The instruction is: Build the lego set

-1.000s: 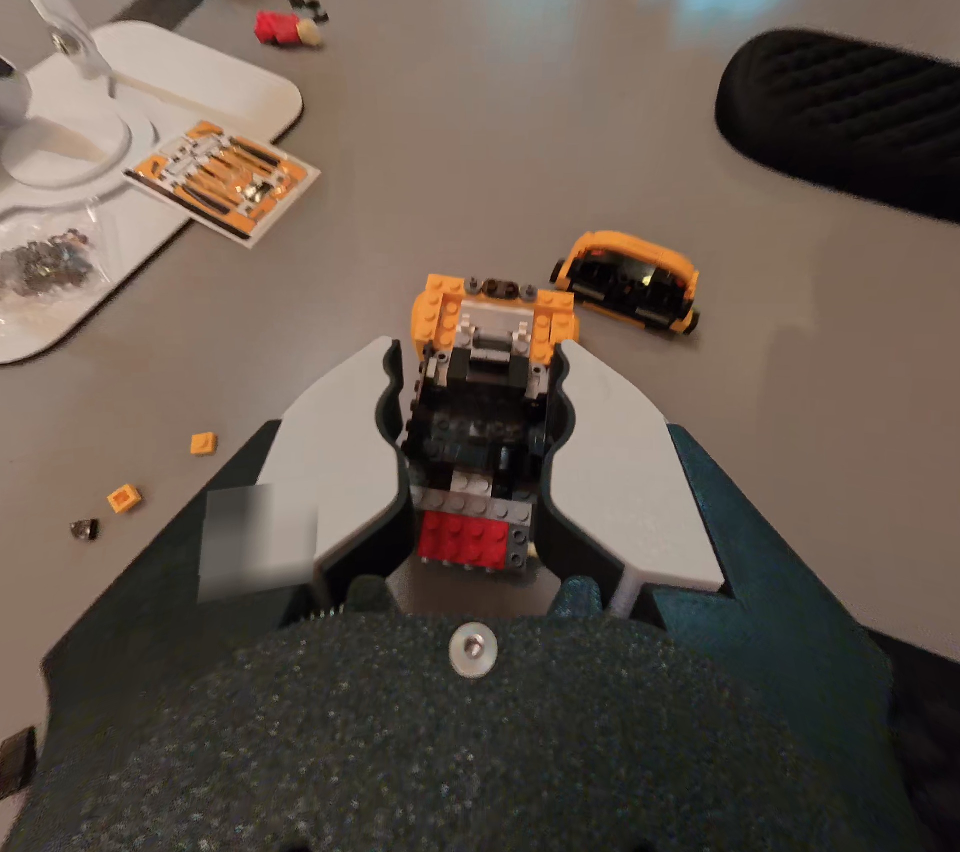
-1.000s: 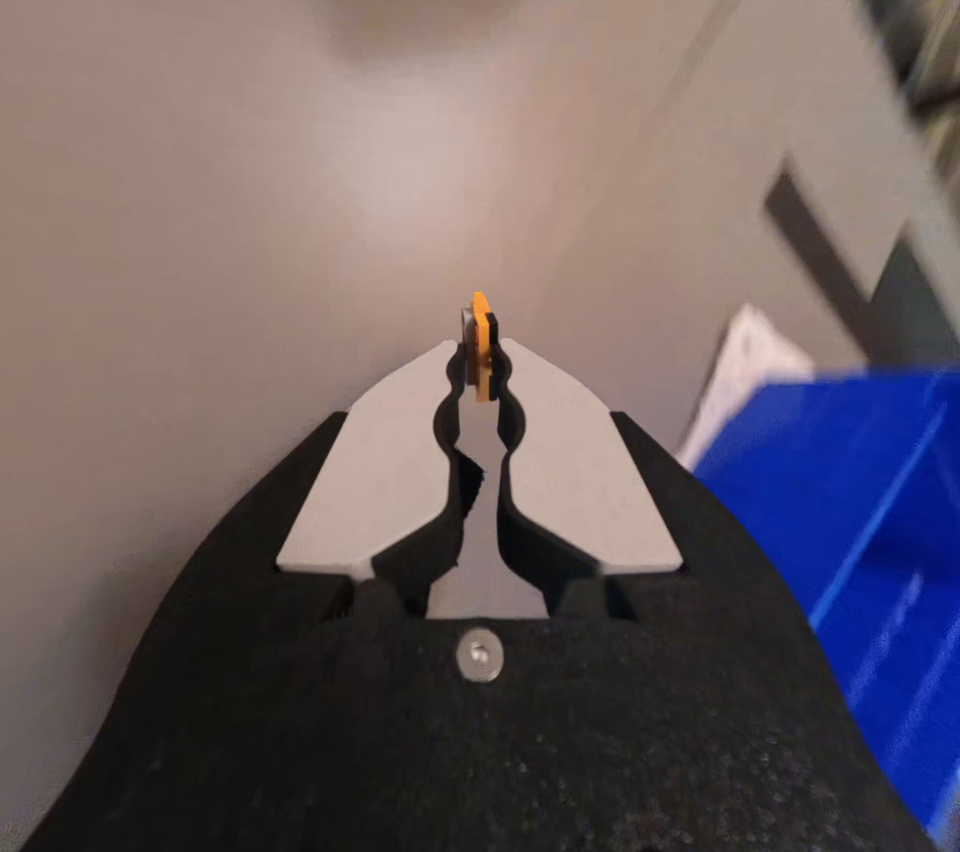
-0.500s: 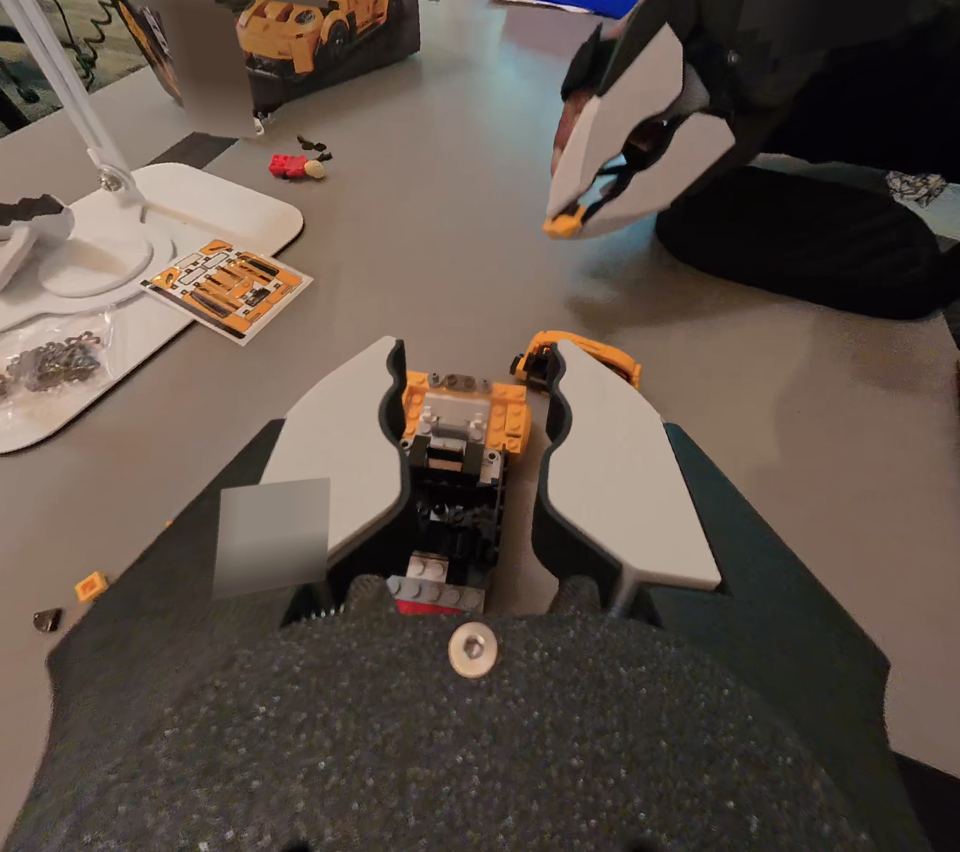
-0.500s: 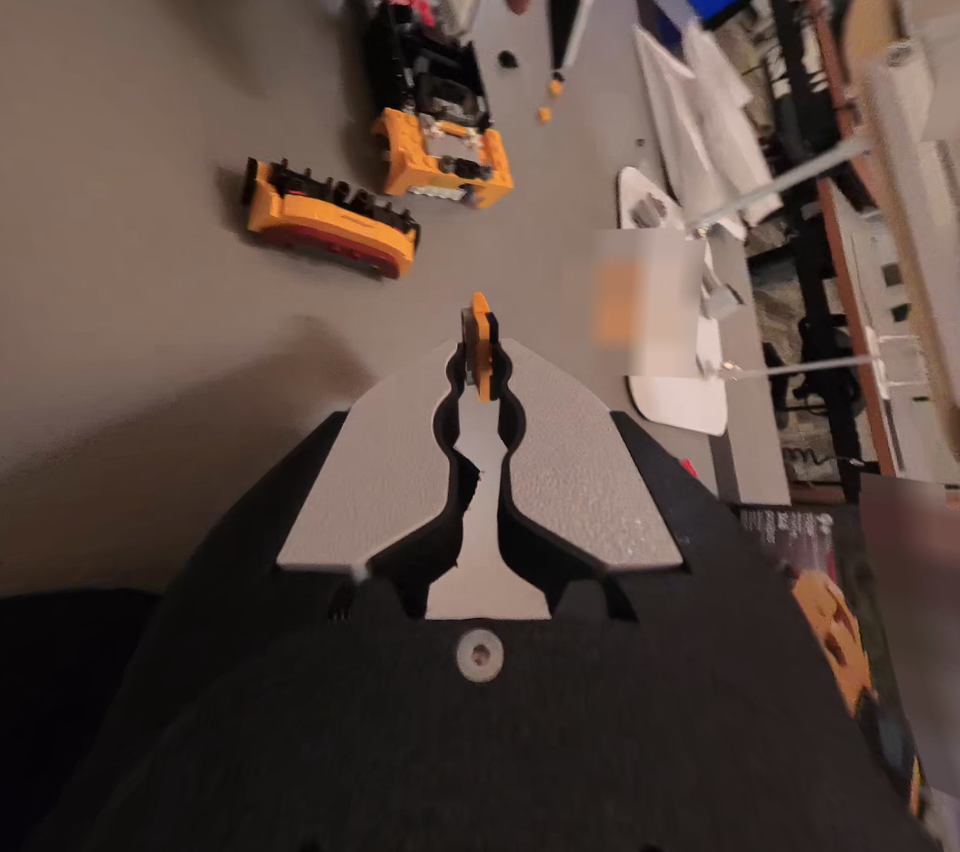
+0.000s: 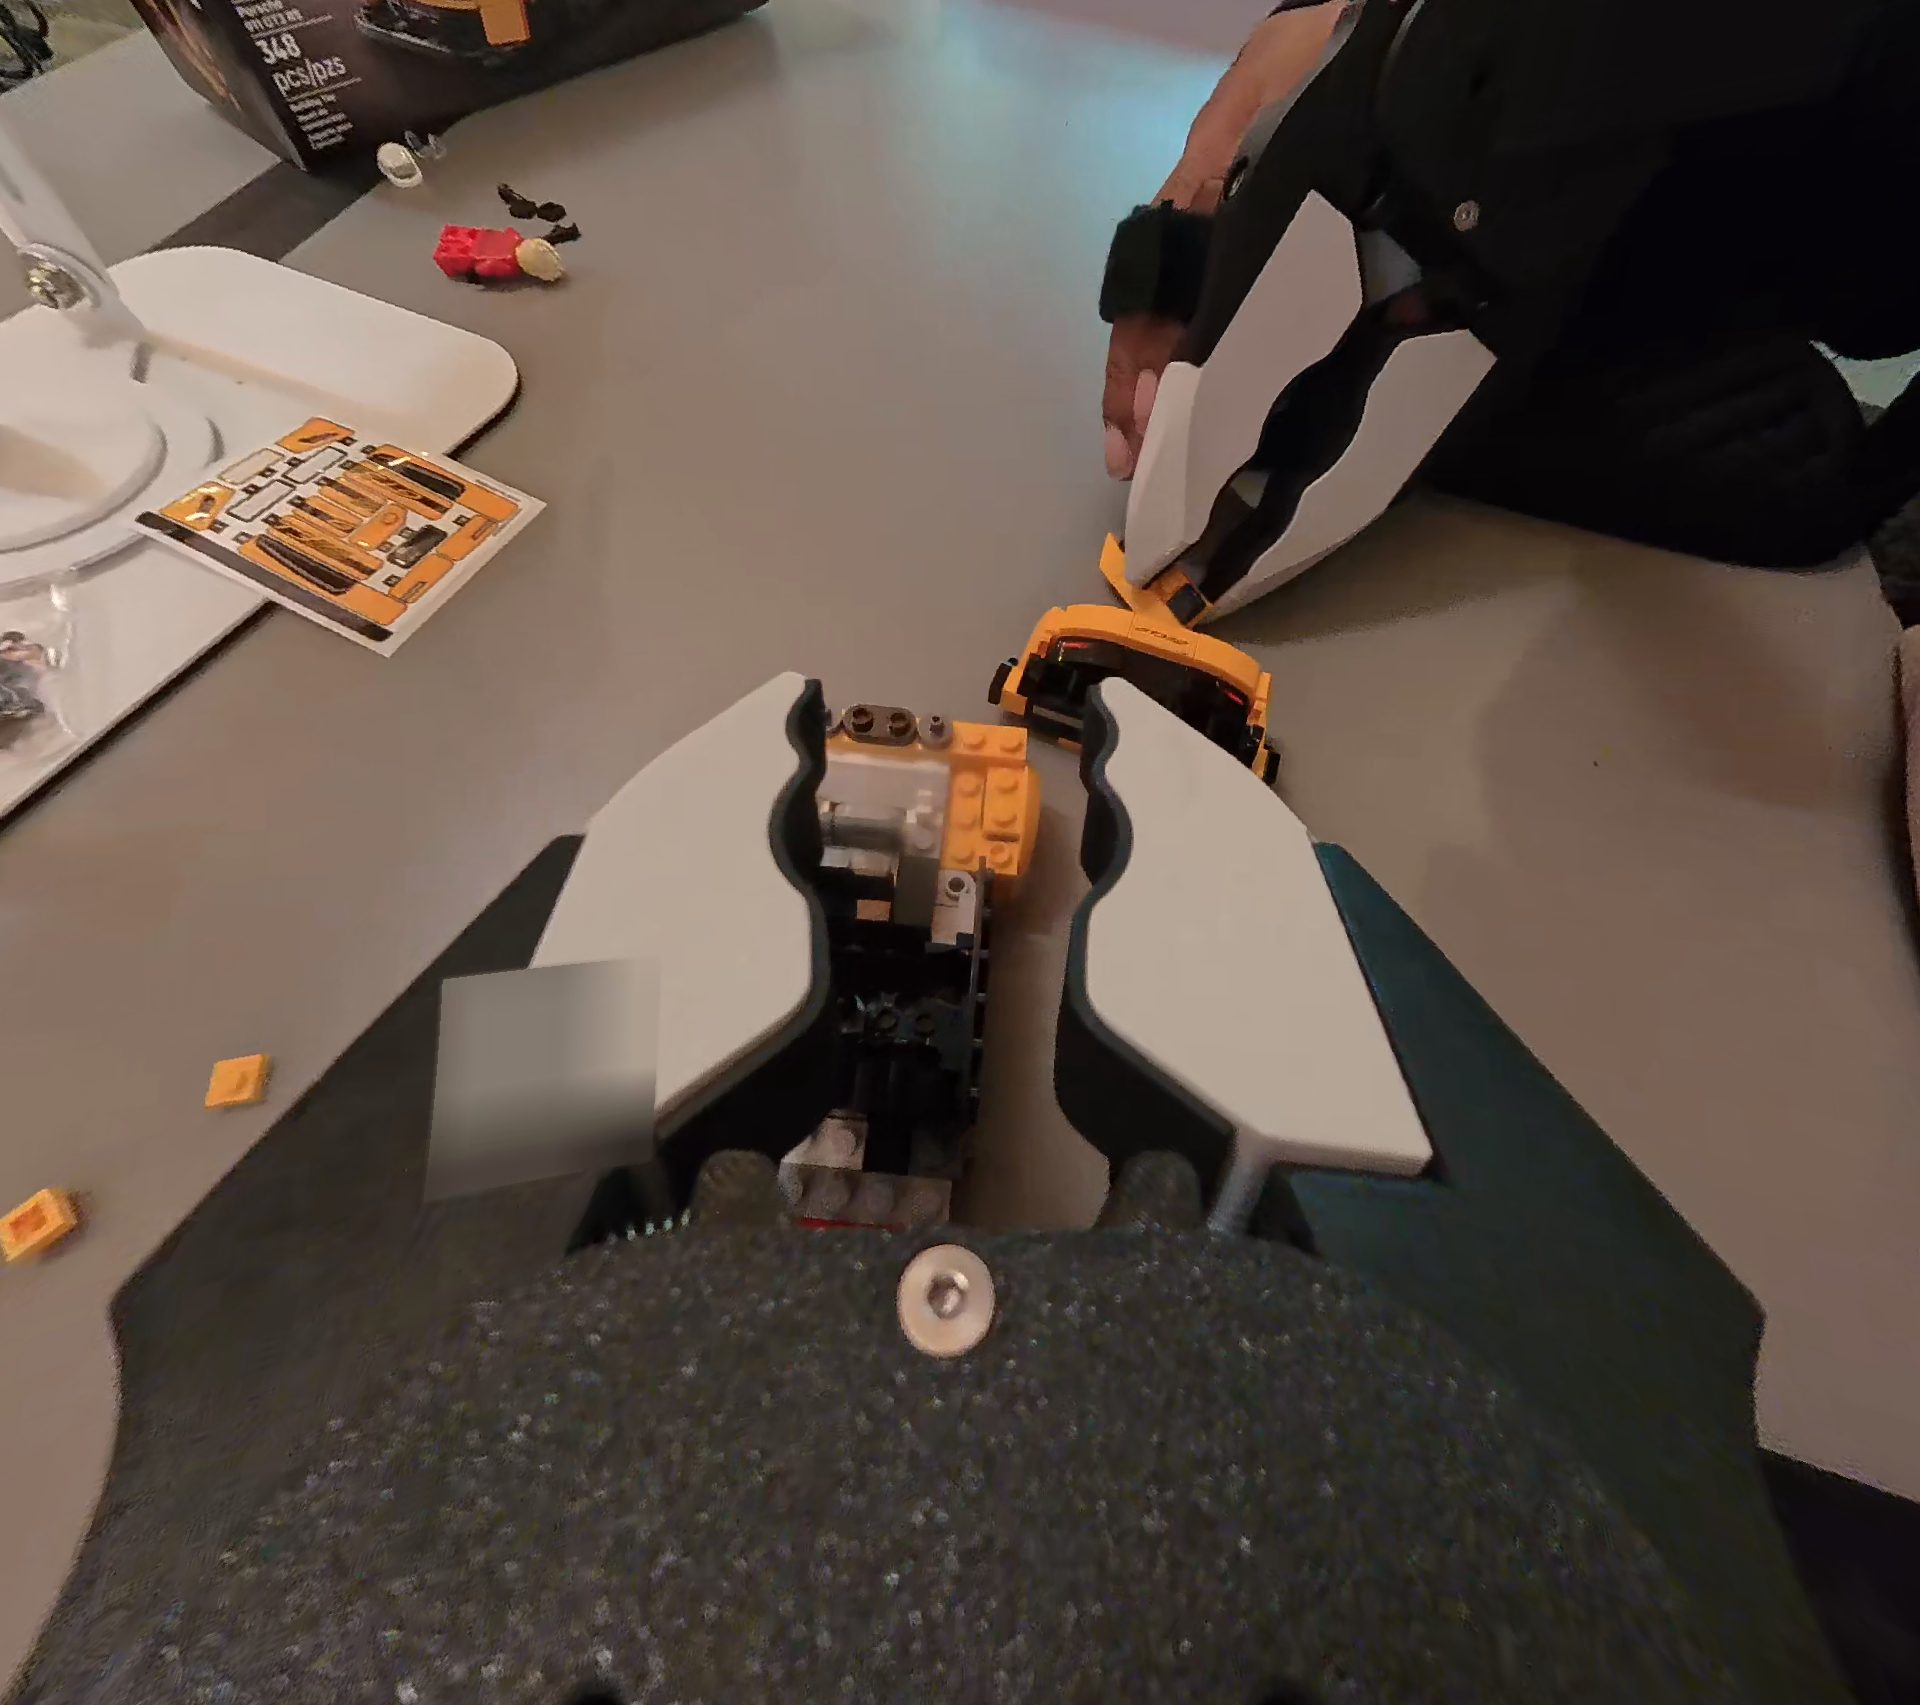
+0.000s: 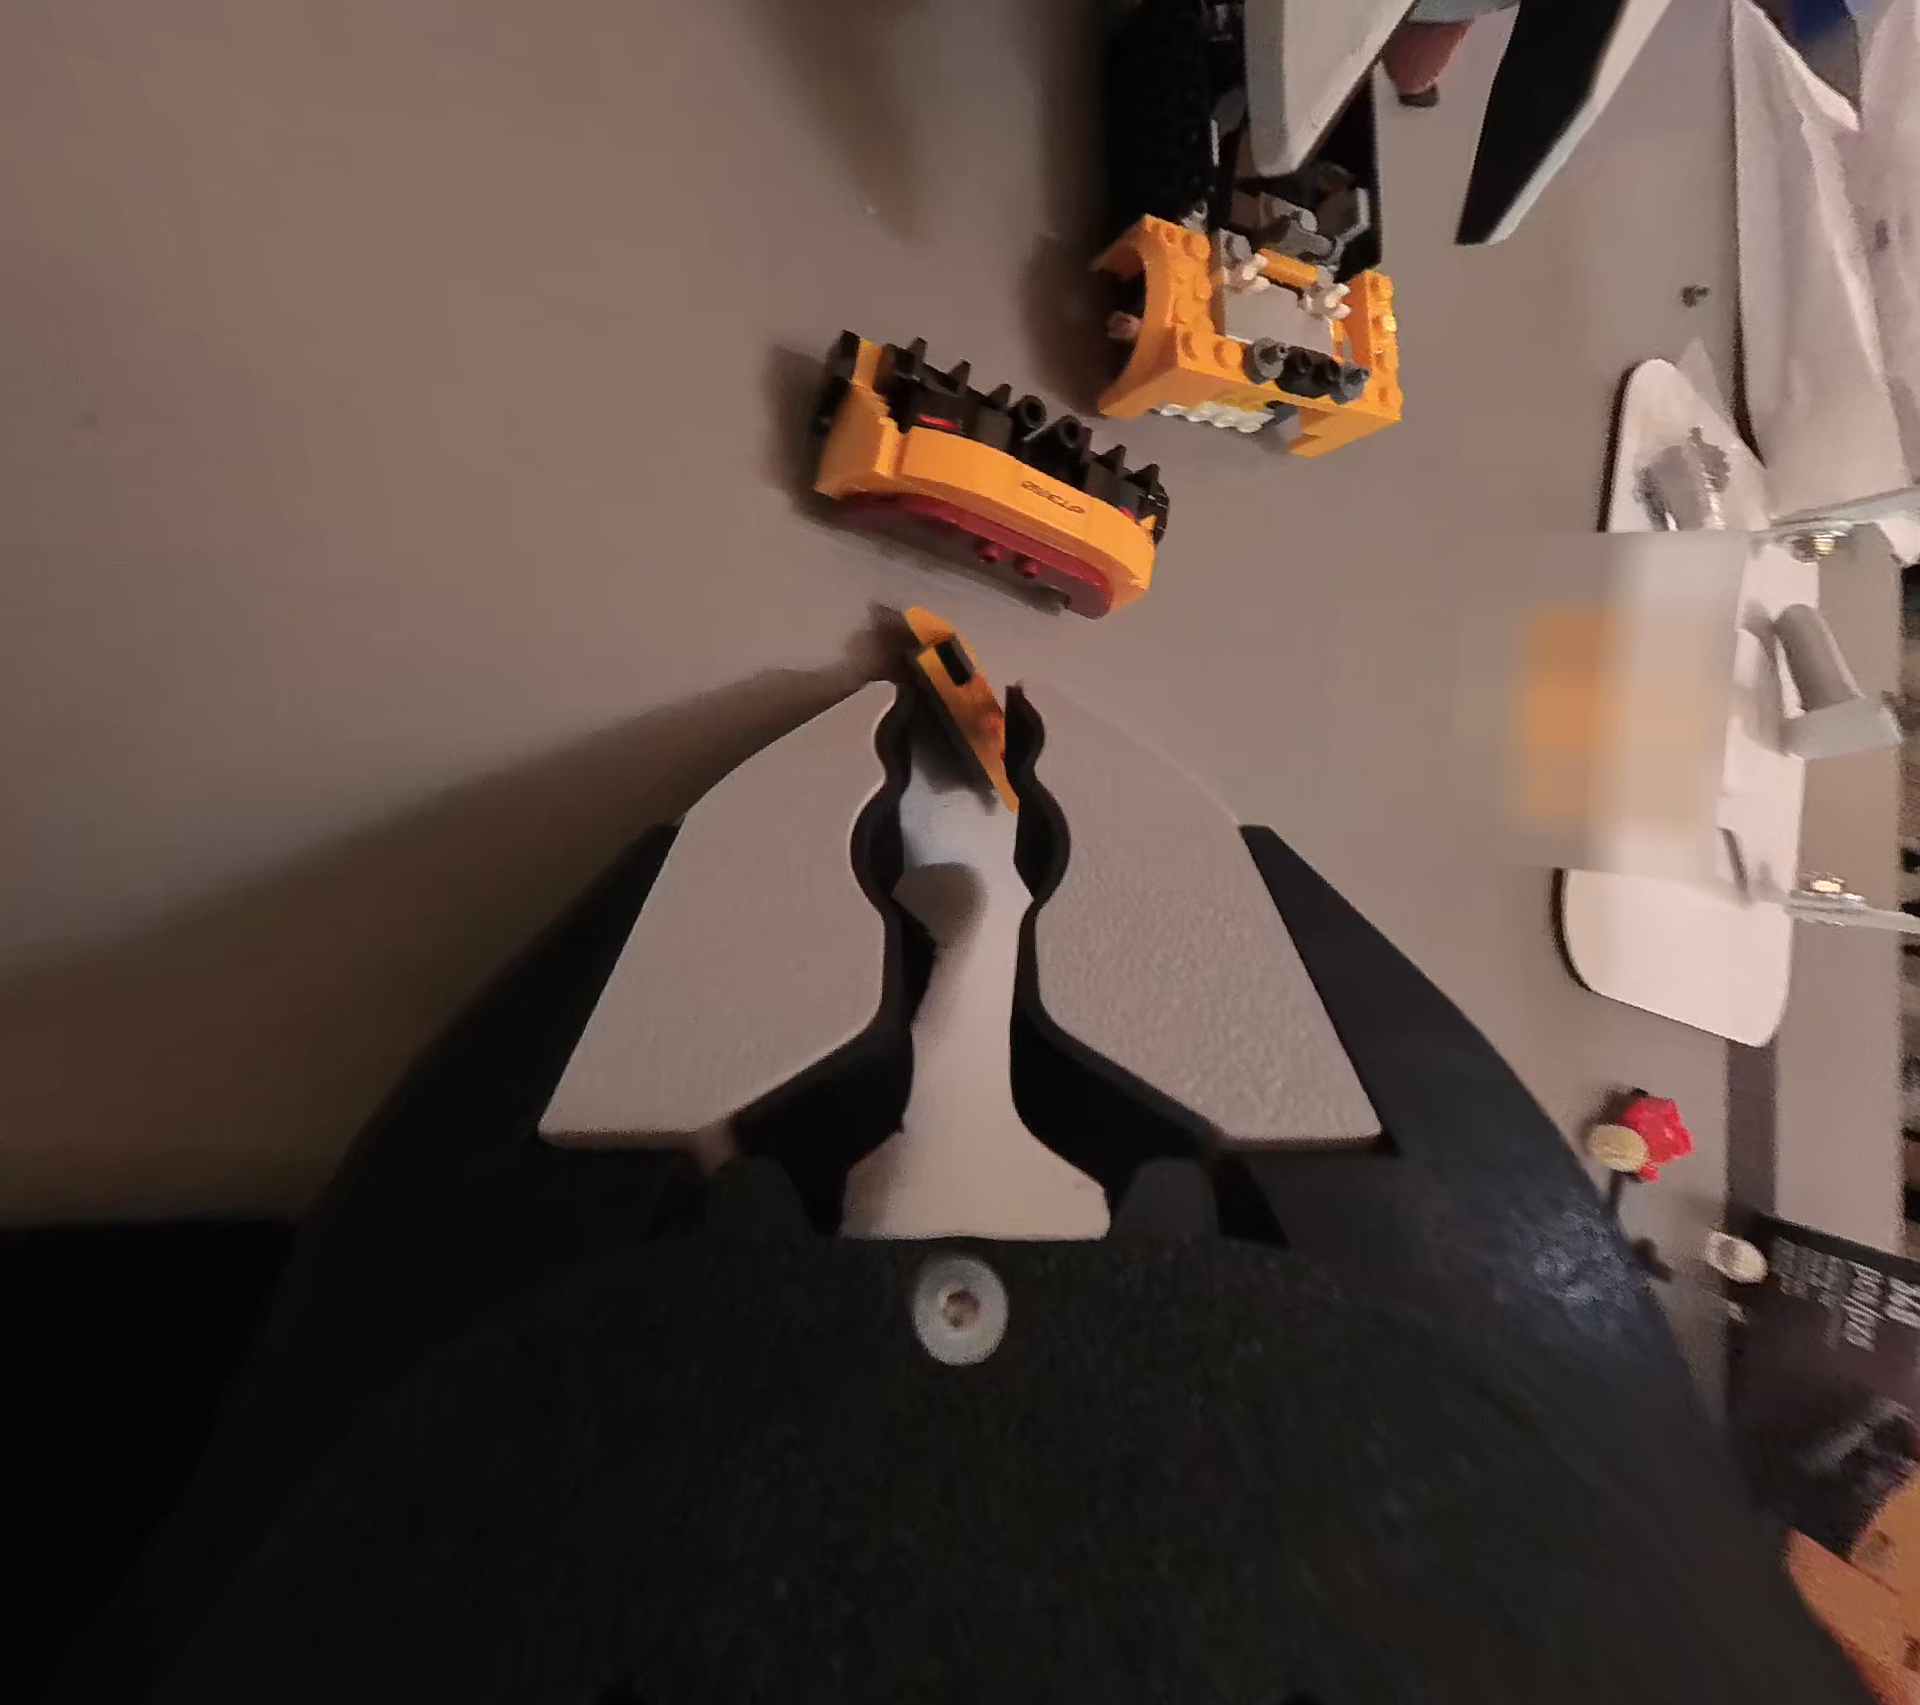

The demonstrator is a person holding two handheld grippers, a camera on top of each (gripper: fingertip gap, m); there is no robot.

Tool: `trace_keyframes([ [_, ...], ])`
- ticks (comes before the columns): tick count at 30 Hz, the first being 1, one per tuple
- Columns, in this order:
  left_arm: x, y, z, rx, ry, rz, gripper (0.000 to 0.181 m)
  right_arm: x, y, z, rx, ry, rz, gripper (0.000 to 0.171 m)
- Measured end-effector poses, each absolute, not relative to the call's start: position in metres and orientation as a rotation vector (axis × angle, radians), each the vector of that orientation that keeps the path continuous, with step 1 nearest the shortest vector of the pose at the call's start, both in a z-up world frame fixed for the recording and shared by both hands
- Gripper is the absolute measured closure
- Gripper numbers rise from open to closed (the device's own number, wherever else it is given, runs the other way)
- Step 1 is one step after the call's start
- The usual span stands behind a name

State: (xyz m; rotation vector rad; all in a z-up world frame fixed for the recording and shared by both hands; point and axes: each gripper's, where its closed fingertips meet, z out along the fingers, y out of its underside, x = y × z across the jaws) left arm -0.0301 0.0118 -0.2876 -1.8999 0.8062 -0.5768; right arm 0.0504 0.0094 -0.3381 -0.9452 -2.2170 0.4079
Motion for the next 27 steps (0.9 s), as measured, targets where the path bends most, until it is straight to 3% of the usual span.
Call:
trace_keyframes([
  [1,-0.030,0.012,-0.288,-1.901,0.806,-0.580,0.135,0.052,0.007,-0.338,-0.960,-2.226,0.442,0.152],
  [8,-0.028,0.011,-0.294,-1.912,0.816,-0.594,0.135,0.063,0.004,-0.326,-1.049,-2.209,0.680,0.146],
  [18,-0.017,0.004,-0.298,-1.917,0.901,-0.590,0.136,0.066,0.012,-0.339,-1.118,-2.245,0.653,0.146],
  [27,0.019,-0.027,-0.313,-1.972,1.160,-0.610,0.128,0.065,0.008,-0.340,-1.111,-2.249,0.670,0.155],
])
